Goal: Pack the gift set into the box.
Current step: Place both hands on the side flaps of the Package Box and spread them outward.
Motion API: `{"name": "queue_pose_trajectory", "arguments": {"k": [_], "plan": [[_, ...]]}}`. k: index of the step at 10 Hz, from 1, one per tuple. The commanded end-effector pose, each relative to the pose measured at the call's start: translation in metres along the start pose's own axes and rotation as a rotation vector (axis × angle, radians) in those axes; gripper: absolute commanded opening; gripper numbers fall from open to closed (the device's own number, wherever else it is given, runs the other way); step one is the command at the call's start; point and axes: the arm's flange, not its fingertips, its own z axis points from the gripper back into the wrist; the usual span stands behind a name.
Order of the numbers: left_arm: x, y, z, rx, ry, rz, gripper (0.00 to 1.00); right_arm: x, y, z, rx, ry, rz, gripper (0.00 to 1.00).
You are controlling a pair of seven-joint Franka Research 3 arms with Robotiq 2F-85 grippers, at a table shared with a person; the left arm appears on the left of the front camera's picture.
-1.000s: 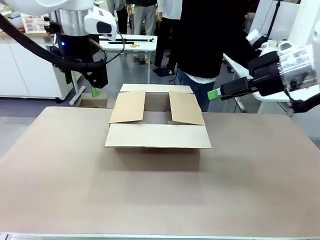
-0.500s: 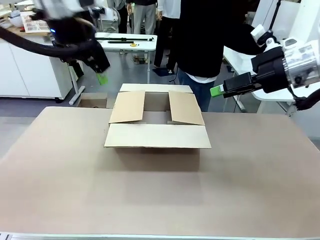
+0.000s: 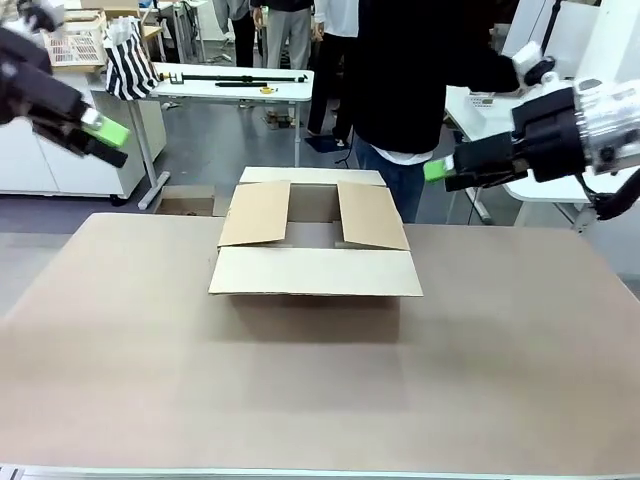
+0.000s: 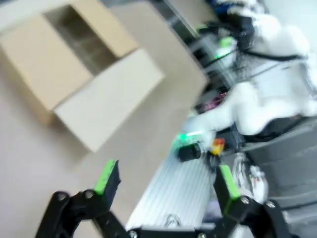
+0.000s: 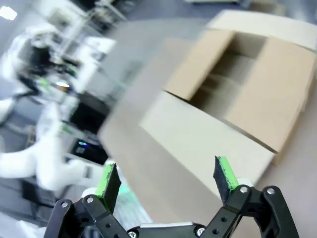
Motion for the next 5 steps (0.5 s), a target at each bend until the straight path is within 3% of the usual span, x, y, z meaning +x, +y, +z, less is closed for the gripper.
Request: {"name": "queue_pose_trajectory", "arguments": {"k": [1,2,3,5], "plan": [[-0.03,0.003,0.004,-0.22,-0.2,0.263,1.0,-0.05,-0.006,0.014,0.28,-0.149,-0.048,1.0],[-0.026,0.0,-0.001,-0.118,-0.137,0.447,1.0,-0.058,-0.003,0.019,0.164,-0.081,-0.24,1.0],[-0.024,0.003,0.007,-0.126,-0.083,0.077,1.0,0.002,0.006,0.01,0.138,-0.08,-0.022,1.0],[-0.024,0.003,0.007,-0.126,-0.083,0.077,1.0,0.002,0.006,0.01,0.138,-0.08,-0.022,1.0]]}}
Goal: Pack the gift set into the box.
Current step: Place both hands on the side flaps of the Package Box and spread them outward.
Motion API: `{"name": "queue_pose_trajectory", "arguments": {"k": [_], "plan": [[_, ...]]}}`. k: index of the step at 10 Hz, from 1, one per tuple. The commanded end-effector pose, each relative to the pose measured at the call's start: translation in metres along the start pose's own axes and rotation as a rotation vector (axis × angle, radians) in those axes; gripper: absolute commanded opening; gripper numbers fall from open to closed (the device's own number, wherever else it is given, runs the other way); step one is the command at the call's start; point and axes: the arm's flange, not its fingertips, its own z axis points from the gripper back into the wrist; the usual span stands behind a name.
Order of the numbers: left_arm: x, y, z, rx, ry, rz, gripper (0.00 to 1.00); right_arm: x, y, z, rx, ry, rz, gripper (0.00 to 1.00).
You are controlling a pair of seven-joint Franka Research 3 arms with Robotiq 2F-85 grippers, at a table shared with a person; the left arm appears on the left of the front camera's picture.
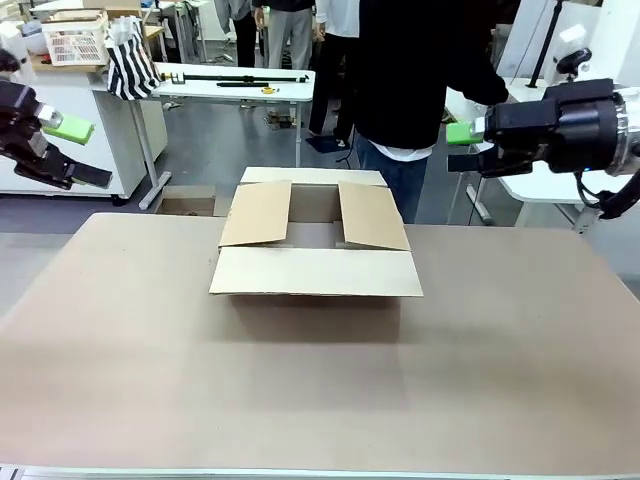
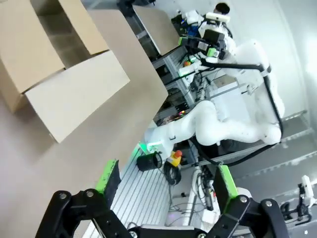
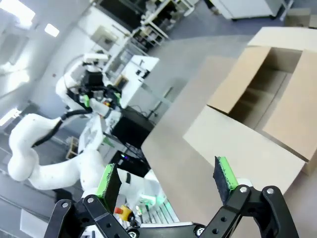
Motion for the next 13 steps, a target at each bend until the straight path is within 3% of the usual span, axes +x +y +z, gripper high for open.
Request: {"name": "queue_pose_trajectory", "arguments": {"k": [1,4,6,8,10,11,13], "plan": [[0.005,0.001,0.001,-0.002,0.005,-0.065,1.0,0.004,0.004,-0.002,-0.011,-0.01,0.045,1.0],[0.006,-0.004,-0.001,0.017,0.016,-0.043,1.0,0.004,0.004,-0.002,-0.011,-0.01,0.045,1.0],[0.074,-0.034,-0.064,0.386,0.11,-0.064,1.0,0.004,0.004,-0.002,-0.011,-0.01,0.045,1.0],[0.116,-0.029,-0.146,0.579,0.352,0.012,1.0,0.004,0.004,-0.002,-0.011,-0.01,0.045,1.0],[0.136,-0.019,-0.216,0.71,0.407,0.097,1.0,0.004,0.004,-0.002,-0.011,-0.01,0.045,1.0],[0.138,-0.009,-0.254,0.843,0.432,0.146,1.0,0.004,0.004,-0.002,-0.011,-0.01,0.045,1.0],[0.135,0.015,-0.303,1.031,0.434,0.069,1.0,0.004,0.004,-0.002,-0.011,-0.01,0.045,1.0]]}}
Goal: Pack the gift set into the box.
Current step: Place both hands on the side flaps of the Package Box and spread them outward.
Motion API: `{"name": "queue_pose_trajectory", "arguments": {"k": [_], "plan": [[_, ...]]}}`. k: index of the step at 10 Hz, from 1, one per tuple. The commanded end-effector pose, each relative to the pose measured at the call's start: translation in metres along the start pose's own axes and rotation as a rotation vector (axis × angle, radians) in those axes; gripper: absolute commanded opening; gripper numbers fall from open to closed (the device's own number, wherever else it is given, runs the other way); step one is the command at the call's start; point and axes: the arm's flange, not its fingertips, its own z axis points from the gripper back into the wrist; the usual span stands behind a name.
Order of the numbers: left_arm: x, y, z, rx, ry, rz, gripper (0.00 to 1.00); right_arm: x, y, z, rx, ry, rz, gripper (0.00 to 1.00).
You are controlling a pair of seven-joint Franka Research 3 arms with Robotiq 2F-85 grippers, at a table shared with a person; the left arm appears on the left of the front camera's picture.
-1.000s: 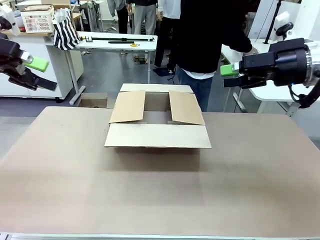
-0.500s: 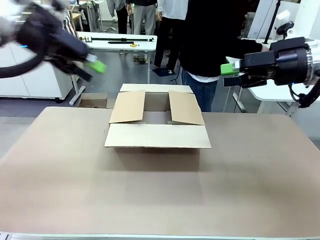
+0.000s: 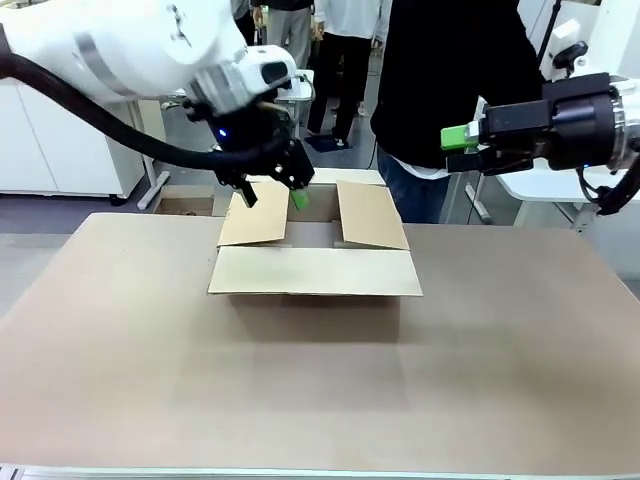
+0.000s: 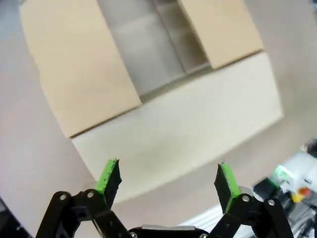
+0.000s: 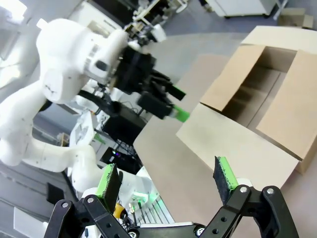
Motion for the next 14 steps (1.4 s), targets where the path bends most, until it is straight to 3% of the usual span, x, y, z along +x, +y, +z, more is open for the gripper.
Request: {"name": "queue_pose_trajectory", "arguments": {"k": [1,2,3,5,6,7,8,10,12,14], "plan": [[0.028,-0.004,-0.015,0.155,-0.074,-0.005,1.0,0.002,-0.001,-0.003,0.021,-0.025,0.023,1.0],[0.025,0.007,-0.01,-0.009,-0.131,-0.07,1.0,0.002,-0.001,-0.003,0.021,-0.025,0.023,1.0],[0.01,-0.003,-0.015,0.075,-0.023,-0.013,1.0,0.002,-0.001,-0.003,0.021,-0.025,0.023,1.0],[0.022,-0.001,-0.022,0.066,-0.067,-0.026,1.0,0.002,-0.001,-0.003,0.021,-0.025,0.023,1.0],[0.027,-0.023,-0.031,0.686,-0.172,0.302,1.0,0.002,-0.001,-0.003,0.021,-0.025,0.023,1.0],[0.047,-0.04,-0.051,0.885,-0.158,0.362,1.0,0.002,-0.001,-0.003,0.021,-0.025,0.023,1.0],[0.063,-0.045,-0.062,0.927,-0.146,0.381,1.0,0.002,-0.001,-0.003,0.021,-0.025,0.023,1.0],[0.089,-0.041,-0.082,0.864,-0.046,0.333,1.0,0.002,-0.001,-0.003,0.021,-0.025,0.023,1.0],[0.106,-0.027,-0.102,0.843,0.001,0.386,1.0,0.002,-0.001,-0.003,0.021,-0.025,0.023,1.0],[0.118,-0.01,-0.122,0.698,0.052,0.38,1.0,0.002,-0.001,-0.003,0.021,-0.025,0.023,1.0]]}}
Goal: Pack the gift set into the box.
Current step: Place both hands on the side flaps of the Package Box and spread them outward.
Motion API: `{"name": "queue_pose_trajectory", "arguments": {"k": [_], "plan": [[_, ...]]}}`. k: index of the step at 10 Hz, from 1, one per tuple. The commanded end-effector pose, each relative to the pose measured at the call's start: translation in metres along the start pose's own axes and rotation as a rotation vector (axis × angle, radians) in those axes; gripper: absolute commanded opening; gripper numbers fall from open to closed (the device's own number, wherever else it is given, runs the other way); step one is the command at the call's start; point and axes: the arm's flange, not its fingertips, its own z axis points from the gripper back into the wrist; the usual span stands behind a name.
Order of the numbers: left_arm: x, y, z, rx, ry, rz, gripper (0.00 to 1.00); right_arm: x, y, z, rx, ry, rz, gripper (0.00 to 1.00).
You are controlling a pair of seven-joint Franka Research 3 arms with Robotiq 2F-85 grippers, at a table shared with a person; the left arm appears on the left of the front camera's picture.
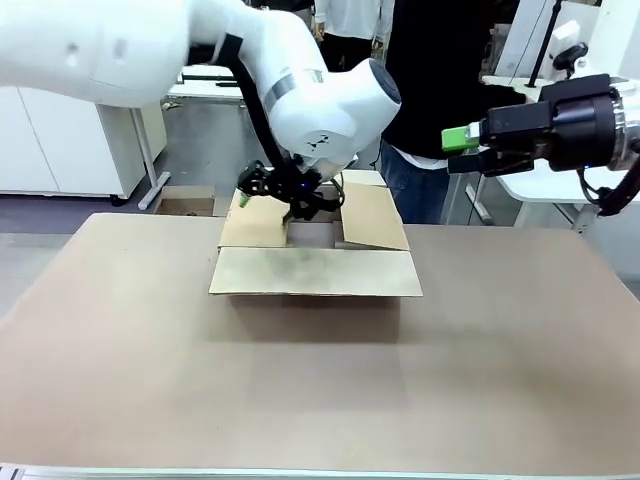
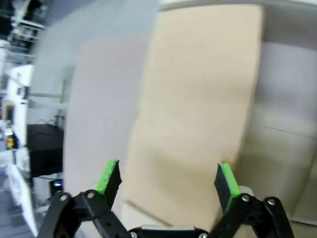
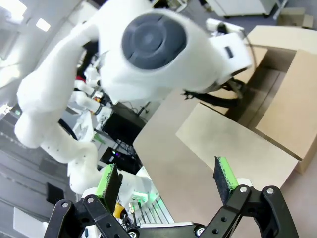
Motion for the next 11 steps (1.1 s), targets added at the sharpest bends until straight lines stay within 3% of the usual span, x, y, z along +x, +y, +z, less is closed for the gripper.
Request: {"name": "queue_pose_trajectory", "arguments": {"k": [1,6,11], "plan": [[0.029,0.008,0.002,-0.144,0.08,0.0,1.0,0.002,-0.001,-0.004,0.022,-0.025,0.023,1.0],[0.028,0.0,-0.01,-0.109,0.12,-0.056,1.0,0.002,-0.001,-0.004,0.022,-0.025,0.023,1.0],[0.024,0.006,-0.011,0.032,0.086,-0.071,1.0,0.002,-0.001,-0.004,0.022,-0.025,0.023,1.0]]}}
